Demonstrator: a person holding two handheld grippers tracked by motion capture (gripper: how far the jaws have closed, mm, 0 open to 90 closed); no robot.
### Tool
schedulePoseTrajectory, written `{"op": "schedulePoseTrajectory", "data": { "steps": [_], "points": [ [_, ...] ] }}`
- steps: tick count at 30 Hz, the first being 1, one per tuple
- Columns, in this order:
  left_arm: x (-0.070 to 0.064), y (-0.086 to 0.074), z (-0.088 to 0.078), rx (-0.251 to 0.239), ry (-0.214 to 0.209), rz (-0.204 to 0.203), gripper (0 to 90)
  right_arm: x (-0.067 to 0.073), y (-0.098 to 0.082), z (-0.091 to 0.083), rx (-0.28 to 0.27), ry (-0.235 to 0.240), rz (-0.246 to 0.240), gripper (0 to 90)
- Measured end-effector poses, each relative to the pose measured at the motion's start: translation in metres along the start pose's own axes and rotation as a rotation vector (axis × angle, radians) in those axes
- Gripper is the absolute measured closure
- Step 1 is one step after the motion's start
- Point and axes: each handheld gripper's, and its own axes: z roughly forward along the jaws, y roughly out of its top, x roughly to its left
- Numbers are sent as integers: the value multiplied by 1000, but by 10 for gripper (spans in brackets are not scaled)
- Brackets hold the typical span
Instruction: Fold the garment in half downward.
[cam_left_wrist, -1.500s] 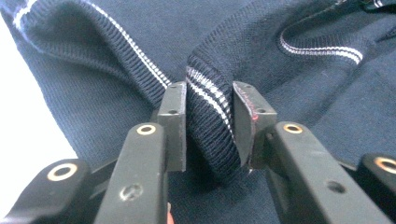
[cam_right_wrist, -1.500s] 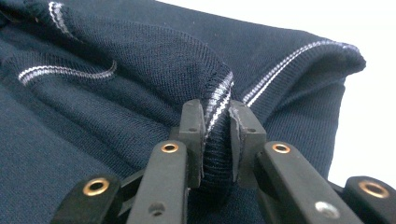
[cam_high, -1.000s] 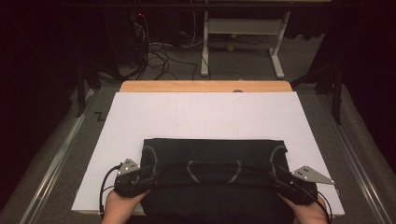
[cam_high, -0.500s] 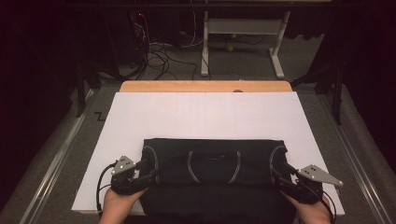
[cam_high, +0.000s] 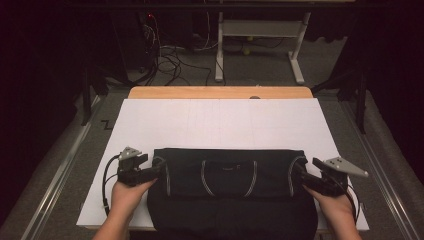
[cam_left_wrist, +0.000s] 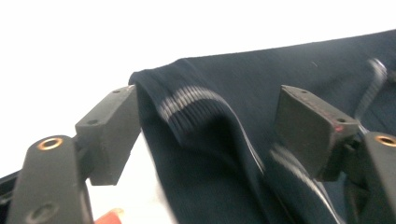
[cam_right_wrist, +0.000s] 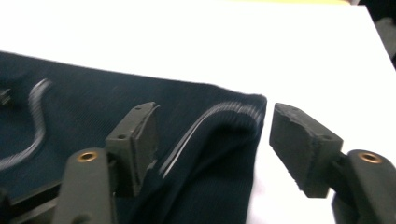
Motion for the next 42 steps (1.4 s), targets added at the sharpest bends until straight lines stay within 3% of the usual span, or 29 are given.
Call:
{"op": "schedulePoseTrajectory", "data": {
  "steps": [3, 4, 7, 8, 9, 10, 12, 16, 22, 26, 27, 30, 35, 42],
  "points": [
    [5, 8, 18, 55, 40, -15, 180, -8, 16, 28, 68, -11, 45, 255],
    [6, 9, 23, 77, 53, -20, 180, -8, 16, 28, 68, -11, 45, 255],
    [10, 9, 36, 145, 81, -39, 181, -12, 21, 49, 155, -52, 63, 202],
    [9, 8, 36, 141, 88, -19, 191, -13, 18, 59, 220, -41, 57, 202],
    [7, 8, 37, 142, 91, -5, 191, -13, 18, 59, 220, -41, 57, 202],
    [5, 7, 37, 138, 78, 0, 234, -12, 15, 64, 268, -24, 66, 222],
    [2, 7, 39, 148, 91, 27, 235, -11, 14, 65, 278, -29, 54, 235],
    [-1, 7, 40, 148, 111, 49, 314, -4, 14, 64, 284, -33, -15, 362],
    [-5, 6, 42, 139, 103, 61, 482, 1, 15, 64, 287, 8, -33, 609],
    [-6, 6, 43, 136, 66, 63, 643, 4, 16, 65, 282, 48, -38, 760],
    [-7, 6, 43, 135, 48, 58, 688, 5, 16, 64, 281, 46, -42, 772],
    [-8, 6, 43, 128, 49, 72, 753, 6, 15, 63, 267, 37, -67, 793],
    [-5, 7, 41, 116, 50, 79, 765, 5, 14, 62, 240, 27, -70, 799],
    [-2, 14, 38, 61, 59, 97, 772, 2, 16, 58, 184, 21, -79, 803]
  ]
}}
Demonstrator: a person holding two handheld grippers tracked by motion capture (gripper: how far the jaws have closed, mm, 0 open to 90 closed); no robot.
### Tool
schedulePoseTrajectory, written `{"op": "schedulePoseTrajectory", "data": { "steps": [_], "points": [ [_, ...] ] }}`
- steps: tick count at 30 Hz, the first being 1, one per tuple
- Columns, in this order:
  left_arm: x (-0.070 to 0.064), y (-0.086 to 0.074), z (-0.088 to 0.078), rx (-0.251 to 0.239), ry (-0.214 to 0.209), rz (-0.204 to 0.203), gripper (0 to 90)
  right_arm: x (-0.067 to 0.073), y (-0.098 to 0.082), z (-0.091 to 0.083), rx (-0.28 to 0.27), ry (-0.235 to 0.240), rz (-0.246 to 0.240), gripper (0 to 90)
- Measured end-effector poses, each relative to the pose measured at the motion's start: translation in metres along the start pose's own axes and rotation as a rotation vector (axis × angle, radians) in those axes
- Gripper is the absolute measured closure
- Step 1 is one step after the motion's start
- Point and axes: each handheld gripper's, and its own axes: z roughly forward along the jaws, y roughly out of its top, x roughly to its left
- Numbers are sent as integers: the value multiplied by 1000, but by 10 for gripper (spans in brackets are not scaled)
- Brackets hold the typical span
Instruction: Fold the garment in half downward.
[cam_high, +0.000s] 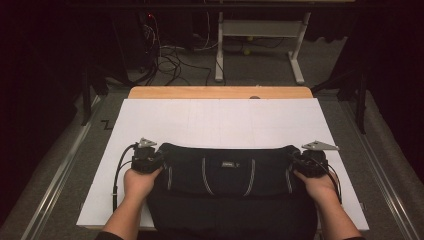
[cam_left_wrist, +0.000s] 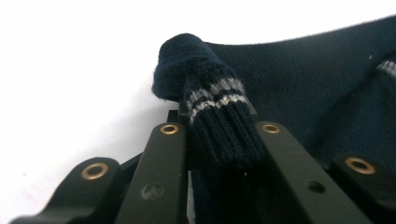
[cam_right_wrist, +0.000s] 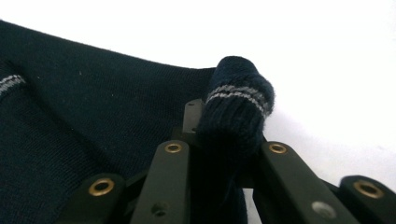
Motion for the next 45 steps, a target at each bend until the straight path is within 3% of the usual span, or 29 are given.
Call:
{"op": "schedulePoseTrajectory", "data": {
  "steps": [11, 19, 25, 29, 35, 41, 45],
  "points": [
    [5, 32, -2, -53, 33, 25, 772, 1, 15, 0, -67, -38, -19, 803],
    [17, 52, 14, -65, 57, 37, 769, -4, 42, 19, -98, -60, -30, 801],
    [25, 58, 25, -81, 72, 15, 768, -9, 56, 29, -85, -79, -34, 800],
    [25, 65, 25, -120, 68, 8, 767, -9, 73, 31, -90, -103, -40, 800],
    [31, 65, 35, -73, 76, -13, 760, -11, 91, 35, -102, -120, -61, 798],
    [35, 59, 49, -19, 87, -35, 724, -9, 83, 55, -45, -132, -57, 792],
    [38, 58, 50, -14, 104, -71, 564, -12, 76, 62, -28, -124, -34, 771]
  ]
}}
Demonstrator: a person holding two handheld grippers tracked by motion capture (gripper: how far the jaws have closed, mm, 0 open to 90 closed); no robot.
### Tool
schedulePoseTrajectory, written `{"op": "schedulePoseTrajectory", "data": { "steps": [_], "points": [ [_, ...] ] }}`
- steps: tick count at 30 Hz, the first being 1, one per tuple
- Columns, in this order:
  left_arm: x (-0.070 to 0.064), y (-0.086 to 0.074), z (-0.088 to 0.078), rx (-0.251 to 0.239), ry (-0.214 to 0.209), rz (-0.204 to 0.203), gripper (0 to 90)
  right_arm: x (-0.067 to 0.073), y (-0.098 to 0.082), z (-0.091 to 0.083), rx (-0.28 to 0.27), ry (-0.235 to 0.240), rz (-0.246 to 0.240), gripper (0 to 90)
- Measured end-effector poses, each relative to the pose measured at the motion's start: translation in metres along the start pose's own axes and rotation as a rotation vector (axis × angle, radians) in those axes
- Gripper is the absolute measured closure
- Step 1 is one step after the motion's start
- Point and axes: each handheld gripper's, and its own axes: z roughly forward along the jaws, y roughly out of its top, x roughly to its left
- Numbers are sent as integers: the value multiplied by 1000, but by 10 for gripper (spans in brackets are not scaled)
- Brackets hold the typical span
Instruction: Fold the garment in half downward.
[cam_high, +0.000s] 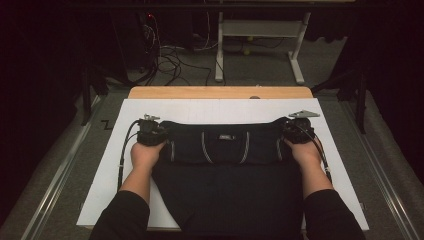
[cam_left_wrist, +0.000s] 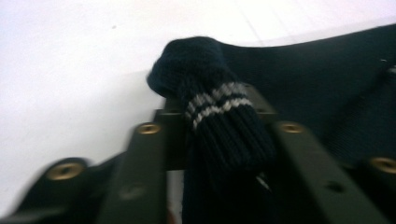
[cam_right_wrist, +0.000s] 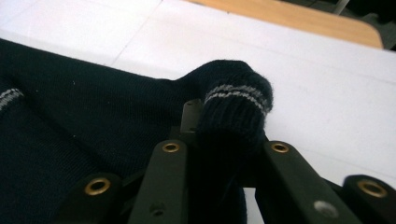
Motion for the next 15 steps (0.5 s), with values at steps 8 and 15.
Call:
{"op": "schedulePoseTrajectory", "data": {
  "steps": [8, 15],
  "points": [
    [1, -11, -20, -18, 27, 10, 321, -3, -8, -8, -15, -6, 60, 364],
    [-8, -31, -47, -76, -50, 37, 250, -3, -21, -34, -72, 44, 88, 301]
  ]
}}
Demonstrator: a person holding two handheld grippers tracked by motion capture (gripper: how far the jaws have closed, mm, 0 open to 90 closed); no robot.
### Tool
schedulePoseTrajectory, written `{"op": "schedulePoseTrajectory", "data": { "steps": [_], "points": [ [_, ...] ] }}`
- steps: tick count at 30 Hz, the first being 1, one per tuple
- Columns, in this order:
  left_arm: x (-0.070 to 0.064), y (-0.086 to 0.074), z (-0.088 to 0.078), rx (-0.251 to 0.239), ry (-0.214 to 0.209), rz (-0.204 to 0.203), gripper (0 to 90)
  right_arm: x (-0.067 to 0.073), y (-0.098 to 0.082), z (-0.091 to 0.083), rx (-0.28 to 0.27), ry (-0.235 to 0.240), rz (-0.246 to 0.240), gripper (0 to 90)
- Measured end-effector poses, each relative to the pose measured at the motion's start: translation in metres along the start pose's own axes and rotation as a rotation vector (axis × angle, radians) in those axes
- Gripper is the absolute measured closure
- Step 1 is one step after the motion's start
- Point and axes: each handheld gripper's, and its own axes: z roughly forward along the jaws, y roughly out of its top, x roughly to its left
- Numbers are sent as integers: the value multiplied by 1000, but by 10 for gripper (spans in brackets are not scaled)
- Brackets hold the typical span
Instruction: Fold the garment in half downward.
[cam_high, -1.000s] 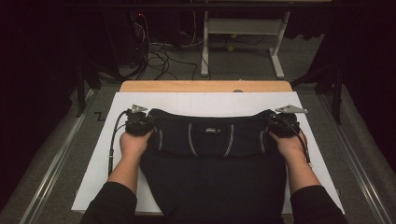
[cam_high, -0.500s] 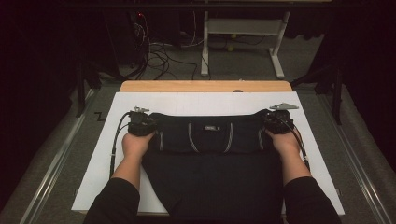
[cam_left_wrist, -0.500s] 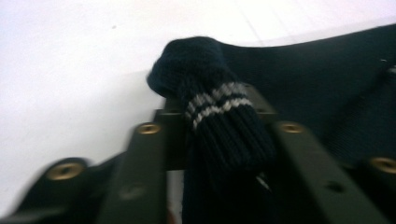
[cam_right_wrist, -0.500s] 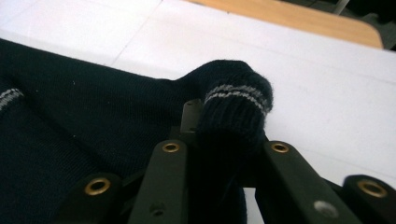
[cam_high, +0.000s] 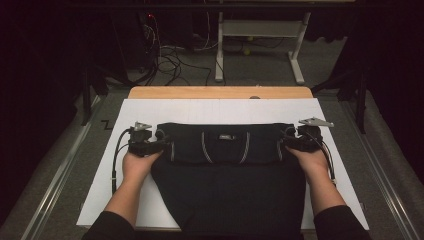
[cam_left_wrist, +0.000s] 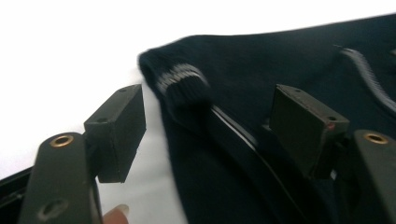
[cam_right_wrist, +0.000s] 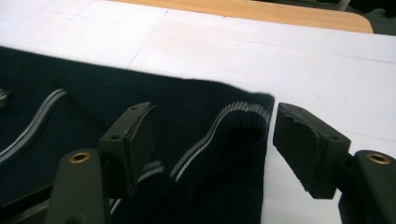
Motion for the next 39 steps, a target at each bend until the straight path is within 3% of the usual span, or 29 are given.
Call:
{"op": "schedulePoseTrajectory", "data": {
  "steps": [3, 6, 9, 13, 16, 21, 27, 39],
  "points": [
    [-10, -13, -13, -16, -67, 20, 284, 3, -7, -8, -7, 8, -13, 301],
    [-20, -28, -26, -13, -117, 68, 396, 6, -13, -15, -18, 23, -25, 303],
    [-25, -45, -39, -2, -178, 71, 545, 10, -19, -20, -17, 30, -29, 308],
    [-37, -61, -46, 69, -195, 139, 737, 14, -23, -25, -24, 45, -26, 316],
    [-46, -65, -49, 118, -189, 192, 818, 16, -25, -26, -23, 51, -31, 317],
    [-48, -78, -53, 165, -201, 204, 839, 20, -28, -27, -21, 65, -28, 321],
    [-41, -93, -69, 174, -197, 192, 838, 24, -31, -28, -22, 78, -35, 322],
    [-31, -120, -100, 136, -194, 156, 834, 27, -35, -30, -22, 80, -41, 323]
  ]
}}
